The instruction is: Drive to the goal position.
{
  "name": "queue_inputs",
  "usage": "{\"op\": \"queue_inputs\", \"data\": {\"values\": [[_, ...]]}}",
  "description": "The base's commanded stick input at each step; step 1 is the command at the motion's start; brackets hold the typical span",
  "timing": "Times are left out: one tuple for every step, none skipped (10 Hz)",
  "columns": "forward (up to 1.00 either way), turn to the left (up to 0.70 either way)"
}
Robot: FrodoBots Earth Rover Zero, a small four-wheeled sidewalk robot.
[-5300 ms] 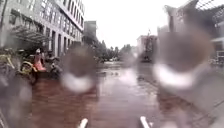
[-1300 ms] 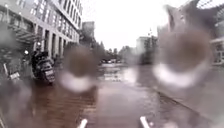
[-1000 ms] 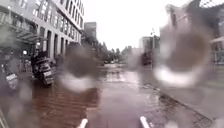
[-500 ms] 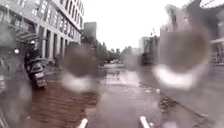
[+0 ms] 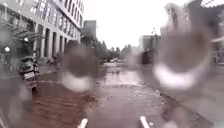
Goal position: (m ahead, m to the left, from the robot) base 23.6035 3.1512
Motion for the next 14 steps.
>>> {"op": "queue_inputs", "data": {"values": [[0.7,0.0],[0.7,0.0],[0.7,0.0],[0.7,0.0],[0.7,0.0],[0.7,0.0],[0.7,0.0],[0.7,0.0],[0.7,0.0],[0.7,0.0],[0.7,0.0],[0.7,0.0],[0.7,0.0],[0.7,0.0]]}}
